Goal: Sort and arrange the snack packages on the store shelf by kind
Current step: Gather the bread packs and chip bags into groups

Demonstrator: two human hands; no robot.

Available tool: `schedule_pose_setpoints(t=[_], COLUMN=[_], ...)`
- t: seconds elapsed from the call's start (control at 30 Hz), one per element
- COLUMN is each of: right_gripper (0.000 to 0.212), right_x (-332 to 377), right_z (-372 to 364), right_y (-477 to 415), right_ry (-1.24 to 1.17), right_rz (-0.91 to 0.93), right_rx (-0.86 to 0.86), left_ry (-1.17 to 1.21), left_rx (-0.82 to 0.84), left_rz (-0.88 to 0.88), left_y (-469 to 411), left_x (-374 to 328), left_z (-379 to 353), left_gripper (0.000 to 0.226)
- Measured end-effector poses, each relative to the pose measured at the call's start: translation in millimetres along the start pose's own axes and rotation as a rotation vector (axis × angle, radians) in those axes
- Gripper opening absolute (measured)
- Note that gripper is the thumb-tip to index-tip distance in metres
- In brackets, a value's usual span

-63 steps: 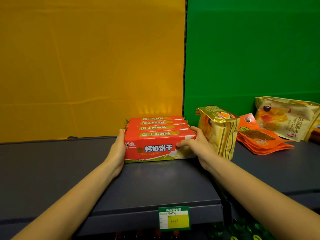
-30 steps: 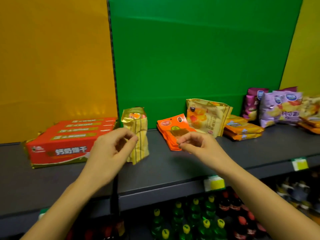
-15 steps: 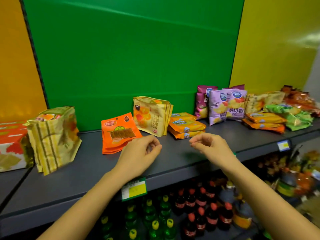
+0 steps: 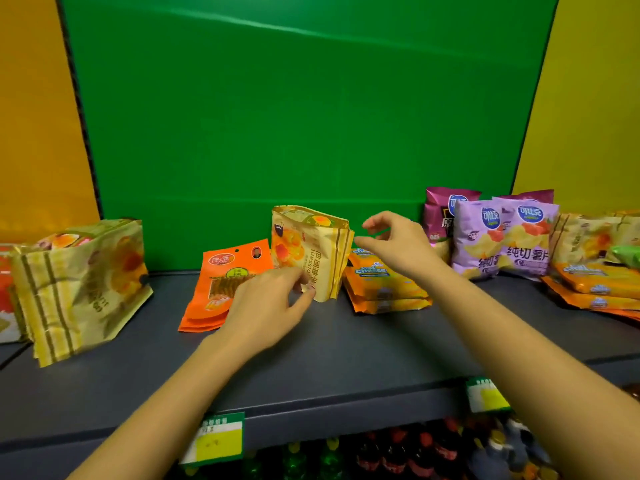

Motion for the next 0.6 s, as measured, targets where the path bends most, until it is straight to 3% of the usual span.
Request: schedule_pose_setpoints(t=[0.23,0.37,0.47,0.6], right_gripper=[0.086,0.104,0.102,0.067], right_x=[59.6,64.9,57.4,61.9], right_z=[-47.7,-72.5,-87.2,-90.3], right_y=[-50.7,-68.8,-73.0,-73.9], right_ry=[0.341,0.543,0.607,0.625], right_rz=[0.125,0.032,-0.065,-0.008], right_rx=[0.057,0.180,0.309,0.253], left_ry=[-0.271,-0.491,-0.616,-0.737], left_rx=[-0.038,0.022,0.039,0.007], left_rz=[0.112,0.225,0.327,0.504], left_y=[21.1,52.9,76.6,88.9], left_x=[35.4,59.8,74.1,89.4], left_z=[37.4,77.7,108.3,144.7], left_gripper=[0.051,0.047,0.049,0.063])
Point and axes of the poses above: each hand's wrist, its own y-axis away from the middle knuckle, its own z-axis out of the back of the hand, x = y × z, the point moved 7 cm from there along -y, towards the middle knuckle, and after that the axes turned 15 degrees about -z, right-handed, at the moved point
